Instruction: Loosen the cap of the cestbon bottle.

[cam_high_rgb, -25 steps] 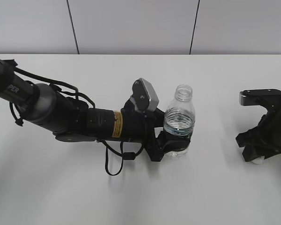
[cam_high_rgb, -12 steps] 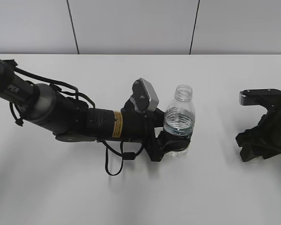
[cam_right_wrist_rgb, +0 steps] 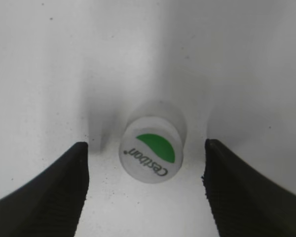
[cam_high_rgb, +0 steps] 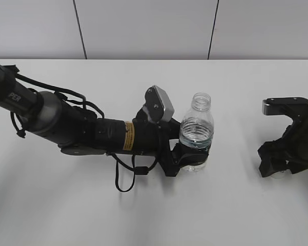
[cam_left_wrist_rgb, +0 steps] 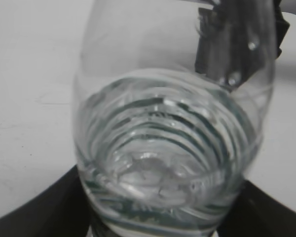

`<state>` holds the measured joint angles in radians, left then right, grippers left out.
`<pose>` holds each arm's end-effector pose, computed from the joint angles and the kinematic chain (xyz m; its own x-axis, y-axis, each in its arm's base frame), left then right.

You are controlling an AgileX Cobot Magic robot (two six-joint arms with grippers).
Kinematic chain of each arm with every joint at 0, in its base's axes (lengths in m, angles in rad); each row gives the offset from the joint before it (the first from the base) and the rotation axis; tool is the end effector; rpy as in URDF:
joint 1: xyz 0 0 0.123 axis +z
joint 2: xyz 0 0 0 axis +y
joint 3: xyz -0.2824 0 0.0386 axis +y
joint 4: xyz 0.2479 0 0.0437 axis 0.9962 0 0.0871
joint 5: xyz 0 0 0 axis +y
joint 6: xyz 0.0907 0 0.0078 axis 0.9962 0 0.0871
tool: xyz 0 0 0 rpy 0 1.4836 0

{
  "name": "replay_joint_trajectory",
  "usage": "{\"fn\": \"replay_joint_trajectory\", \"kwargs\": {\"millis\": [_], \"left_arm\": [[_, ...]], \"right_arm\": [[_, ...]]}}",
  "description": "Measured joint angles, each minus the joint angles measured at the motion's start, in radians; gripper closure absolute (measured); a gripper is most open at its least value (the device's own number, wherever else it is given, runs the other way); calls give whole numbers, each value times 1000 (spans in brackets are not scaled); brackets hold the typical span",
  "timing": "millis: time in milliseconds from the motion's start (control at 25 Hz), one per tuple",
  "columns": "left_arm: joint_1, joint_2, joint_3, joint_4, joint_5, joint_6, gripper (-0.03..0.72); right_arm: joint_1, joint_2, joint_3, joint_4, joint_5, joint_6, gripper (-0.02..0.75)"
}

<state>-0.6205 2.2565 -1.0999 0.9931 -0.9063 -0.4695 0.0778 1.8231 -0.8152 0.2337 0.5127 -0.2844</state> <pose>0.2985 -0.2871 0.0773 -0.0859 0.3240 -0.9422 0.9826 0.1836 -0.0265 0.2887 0.0329 0.1110 -0.9753 -0.1555 -0.1570 -0.1724 0.9799 0.1001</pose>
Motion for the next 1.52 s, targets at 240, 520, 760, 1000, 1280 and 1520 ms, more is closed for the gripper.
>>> {"fn": "replay_joint_trajectory", "kwargs": {"millis": [240,520,760,1000,1280,1520], "left_arm": [[0,0,0,0,0,0,164],[0,0,1,3,14,-6,95],[0,0,2,9,25,-18,81],[0,0,2,47,72,-58,66],[11,-20,6,108,142,-106,64],[13,-49,6,175,203,-158,65]], "right_arm": [[0,-16,0,0,1,0,189],[0,-62,0,1,1,1,189],[0,-77,0,1,1,1,189],[0,-77,0,1,4,1,189],[0,-77,0,1,4,0,189],[0,-77,0,2,5,1,189]]}}
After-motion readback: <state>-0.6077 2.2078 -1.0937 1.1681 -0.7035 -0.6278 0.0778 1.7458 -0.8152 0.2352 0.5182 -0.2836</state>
